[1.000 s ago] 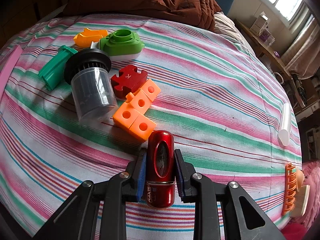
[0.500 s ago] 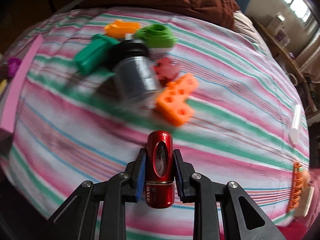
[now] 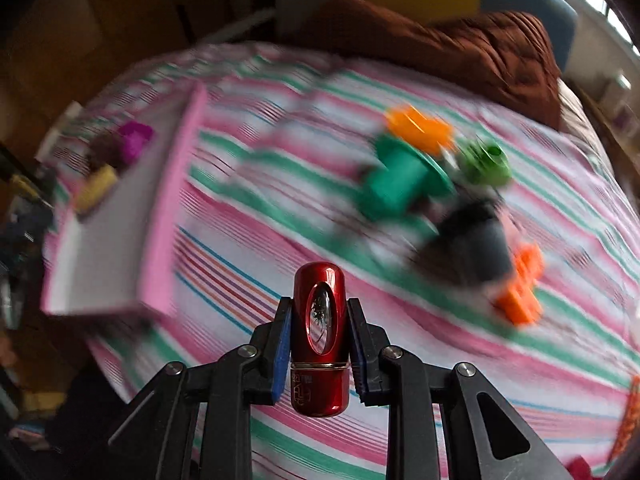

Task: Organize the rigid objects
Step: 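Lower the red cylinder into the tray and open the right tool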

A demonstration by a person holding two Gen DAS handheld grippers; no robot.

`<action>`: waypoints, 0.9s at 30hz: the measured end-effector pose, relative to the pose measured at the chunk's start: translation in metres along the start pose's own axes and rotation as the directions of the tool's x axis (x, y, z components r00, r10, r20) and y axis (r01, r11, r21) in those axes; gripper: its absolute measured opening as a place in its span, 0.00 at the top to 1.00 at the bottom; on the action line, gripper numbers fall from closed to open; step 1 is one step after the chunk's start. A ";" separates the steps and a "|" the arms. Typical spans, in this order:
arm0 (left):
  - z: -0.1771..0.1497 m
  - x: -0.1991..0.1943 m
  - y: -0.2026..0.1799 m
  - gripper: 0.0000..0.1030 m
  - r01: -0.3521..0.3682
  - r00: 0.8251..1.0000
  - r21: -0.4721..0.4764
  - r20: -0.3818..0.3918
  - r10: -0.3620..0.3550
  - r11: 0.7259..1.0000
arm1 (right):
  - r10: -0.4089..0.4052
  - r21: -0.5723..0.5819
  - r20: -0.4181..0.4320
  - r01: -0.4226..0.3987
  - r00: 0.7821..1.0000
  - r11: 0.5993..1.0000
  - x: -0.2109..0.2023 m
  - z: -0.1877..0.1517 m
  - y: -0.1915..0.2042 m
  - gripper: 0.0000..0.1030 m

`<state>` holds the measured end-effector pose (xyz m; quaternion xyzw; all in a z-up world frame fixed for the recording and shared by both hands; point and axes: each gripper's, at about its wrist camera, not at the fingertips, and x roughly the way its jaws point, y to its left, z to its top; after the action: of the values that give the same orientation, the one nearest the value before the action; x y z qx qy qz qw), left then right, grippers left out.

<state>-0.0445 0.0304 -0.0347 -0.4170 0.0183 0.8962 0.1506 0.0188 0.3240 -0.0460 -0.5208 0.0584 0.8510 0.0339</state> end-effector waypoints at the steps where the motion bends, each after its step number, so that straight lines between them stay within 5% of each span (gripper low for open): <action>1: 0.000 0.000 0.002 0.56 -0.001 1.000 -0.004 0.001 0.001 1.000 | 0.031 -0.010 0.020 -0.031 0.999 0.999 -0.003 0.008 0.010 0.75; 7: -0.001 -0.003 0.015 0.56 -0.011 1.000 -0.037 0.005 0.011 0.999 | 0.180 -0.089 0.074 -0.173 0.981 0.981 -0.007 0.049 0.071 0.75; 13: -0.003 -0.003 0.029 0.56 -0.024 1.000 -0.071 -0.001 0.024 0.997 | 0.249 -0.183 0.037 -0.239 0.968 0.954 0.021 0.082 0.138 0.75; 20: -0.006 0.001 0.044 0.57 -0.034 0.999 -0.105 -0.017 0.032 0.994 | 0.198 -0.202 -0.042 -0.203 0.979 0.958 0.078 0.106 0.183 0.75; 27: -0.007 0.001 0.049 0.57 -0.039 0.999 -0.119 -0.017 0.037 0.992 | 0.150 -0.187 -0.044 -0.156 0.988 0.970 0.097 0.112 0.187 0.74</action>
<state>-0.0540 -0.0176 -0.0446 -0.4315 -0.0263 0.8952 0.1080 -0.1465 0.1530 -0.0703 -0.5279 0.0176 0.8451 -0.0824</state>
